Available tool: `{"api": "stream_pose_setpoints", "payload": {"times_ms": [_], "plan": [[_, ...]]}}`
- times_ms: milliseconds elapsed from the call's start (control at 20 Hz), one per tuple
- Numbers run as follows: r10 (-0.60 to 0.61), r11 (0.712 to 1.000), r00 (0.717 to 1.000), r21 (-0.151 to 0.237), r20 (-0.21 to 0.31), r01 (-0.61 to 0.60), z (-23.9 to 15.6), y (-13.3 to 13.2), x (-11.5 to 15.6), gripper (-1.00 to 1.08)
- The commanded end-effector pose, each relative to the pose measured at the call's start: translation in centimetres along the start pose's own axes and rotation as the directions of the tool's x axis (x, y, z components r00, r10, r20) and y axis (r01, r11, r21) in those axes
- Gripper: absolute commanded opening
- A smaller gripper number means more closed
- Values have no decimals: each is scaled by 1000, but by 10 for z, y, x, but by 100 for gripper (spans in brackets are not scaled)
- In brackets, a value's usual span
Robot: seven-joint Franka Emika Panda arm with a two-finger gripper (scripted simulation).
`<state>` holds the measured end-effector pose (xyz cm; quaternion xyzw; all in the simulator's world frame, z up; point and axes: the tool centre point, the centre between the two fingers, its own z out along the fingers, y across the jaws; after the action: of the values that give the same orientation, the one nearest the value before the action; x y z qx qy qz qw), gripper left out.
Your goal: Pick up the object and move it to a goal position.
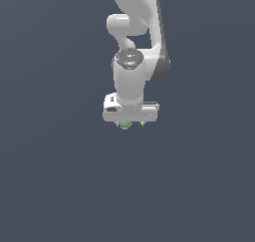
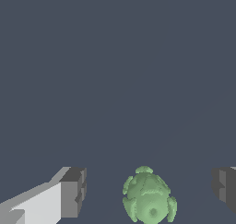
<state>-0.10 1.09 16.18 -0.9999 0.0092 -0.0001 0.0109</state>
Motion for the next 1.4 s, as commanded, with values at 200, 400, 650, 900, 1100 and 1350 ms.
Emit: {"api": "stream_pose_setpoints", "payload": {"times_ms": [200,400,650,900,1100,1350], "plan": [[3,1000,1000,9,6,-4,0,-1,-2,100],[5,1000,1000,25,16,-6,0,-2,-5,100],[8,1000,1000,25,16,-8,0,-2,-5,100],[46,999,999,22,16,-46,4,-1,-10,100],[101,995,995,18,16,-101,10,1,-16,100],[199,980,980,11,15,-199,21,5,-28,100]]}}
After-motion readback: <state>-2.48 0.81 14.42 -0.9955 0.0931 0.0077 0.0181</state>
